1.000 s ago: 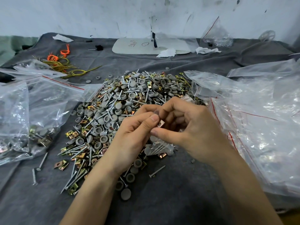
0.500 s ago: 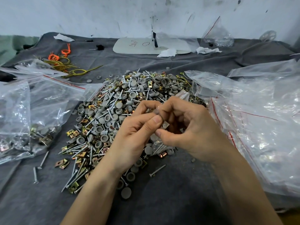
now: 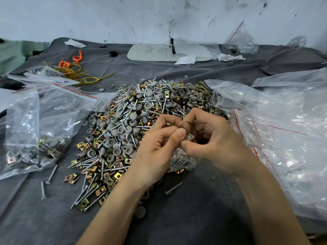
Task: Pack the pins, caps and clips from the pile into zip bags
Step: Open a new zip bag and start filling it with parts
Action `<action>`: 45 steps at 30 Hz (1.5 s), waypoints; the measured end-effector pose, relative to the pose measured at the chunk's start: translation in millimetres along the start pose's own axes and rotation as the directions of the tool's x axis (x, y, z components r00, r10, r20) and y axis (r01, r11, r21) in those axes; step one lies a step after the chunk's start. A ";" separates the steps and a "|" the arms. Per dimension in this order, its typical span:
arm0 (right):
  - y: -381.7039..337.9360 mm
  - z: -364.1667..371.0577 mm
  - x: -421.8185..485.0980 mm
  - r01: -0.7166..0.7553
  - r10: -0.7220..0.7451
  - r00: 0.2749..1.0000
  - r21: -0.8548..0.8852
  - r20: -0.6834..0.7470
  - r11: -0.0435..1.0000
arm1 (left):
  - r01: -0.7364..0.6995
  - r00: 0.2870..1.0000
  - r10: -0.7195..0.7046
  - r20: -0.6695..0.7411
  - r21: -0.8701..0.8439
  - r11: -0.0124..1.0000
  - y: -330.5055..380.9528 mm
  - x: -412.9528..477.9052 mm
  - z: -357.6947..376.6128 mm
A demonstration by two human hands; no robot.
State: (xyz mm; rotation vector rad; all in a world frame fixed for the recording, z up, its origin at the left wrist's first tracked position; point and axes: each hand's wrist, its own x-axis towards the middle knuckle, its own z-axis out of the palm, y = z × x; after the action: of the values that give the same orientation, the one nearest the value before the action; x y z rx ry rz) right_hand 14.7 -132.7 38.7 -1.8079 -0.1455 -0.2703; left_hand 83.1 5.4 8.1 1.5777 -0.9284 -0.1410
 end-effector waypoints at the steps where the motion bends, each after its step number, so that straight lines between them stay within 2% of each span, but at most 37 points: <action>1: 1.3 -1.2 -0.2 -0.010 0.010 1.000 -0.029 -0.015 1.000 | 0.006 1.000 -0.006 -0.007 0.042 0.999 -0.4 0.7 -1.2; 4: 4.2 -5.8 -1.0 -0.010 0.002 0.999 -0.208 -0.038 0.978 | 0.006 1.000 -0.003 -0.013 0.192 0.981 -0.7 1.5 -5.1; 6: 4.0 -6.5 -1.2 0.020 -0.037 0.998 -0.328 -0.046 0.944 | 0.007 1.000 -0.005 -0.009 0.231 0.973 -0.7 1.4 -6.4; 11: 1.4 0.9 0.8 0.103 -0.146 0.988 -0.523 -0.041 0.846 | 0.022 1.000 -0.025 0.012 0.223 0.974 0.0 1.1 -7.2; 16: 1.0 7.8 1.4 0.104 -0.196 0.977 -0.628 -0.079 0.771 | 0.101 0.994 -0.106 0.023 0.158 0.982 1.1 2.1 -6.6; 19: 0.9 12.2 1.3 0.093 -0.206 0.973 -0.646 -0.101 0.757 | 0.122 0.992 -0.127 0.021 0.165 0.979 1.9 2.3 -6.0; 25: -0.6 13.8 1.2 0.087 -0.211 0.971 -0.656 -0.112 0.750 | 0.187 0.980 -0.189 0.067 0.043 0.981 -0.9 2.0 -9.0; 30: 2.0 15.5 1.5 0.092 -0.215 0.971 -0.667 -0.104 0.740 | 0.223 0.973 -0.227 0.046 0.082 0.971 -3.3 2.1 -8.9; 33: 3.6 5.6 2.9 0.071 -0.216 0.967 -0.677 -0.132 0.732 | 0.188 0.978 -0.197 0.069 0.125 0.974 0.9 0.5 -8.5; 35: 4.6 -2.3 2.2 0.057 -0.197 0.970 -0.650 -0.143 0.757 | 0.196 0.976 -0.206 0.073 0.124 0.973 2.6 -0.2 -9.9; 37: 6.2 -3.4 -1.0 0.046 -0.157 0.977 -0.578 -0.143 0.815 | 0.214 0.977 -0.215 0.005 0.076 0.974 1.5 0.7 -13.7; 41: 9.5 -6.0 -2.0 -0.053 0.016 0.963 -0.132 -0.268 0.990 | 0.123 0.988 -0.120 -0.100 0.029 0.992 4.6 0.9 -14.9; 43: 8.1 -10.5 -1.8 -0.048 0.069 0.937 0.069 -0.342 0.996 | 0.044 0.982 -0.033 -0.185 0.054 0.998 6.0 -0.1 -14.4; 45: 6.8 -12.9 -2.6 -0.080 0.151 0.922 0.206 -0.357 0.975 | -0.033 0.951 0.061 -0.303 0.098 0.995 7.7 -0.5 -15.6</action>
State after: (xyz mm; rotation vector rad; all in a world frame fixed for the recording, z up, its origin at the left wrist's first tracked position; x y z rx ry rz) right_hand 12.5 -146.8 34.7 -1.5409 0.1985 -0.4930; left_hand 88.0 18.4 18.7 1.6045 -0.7357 0.1793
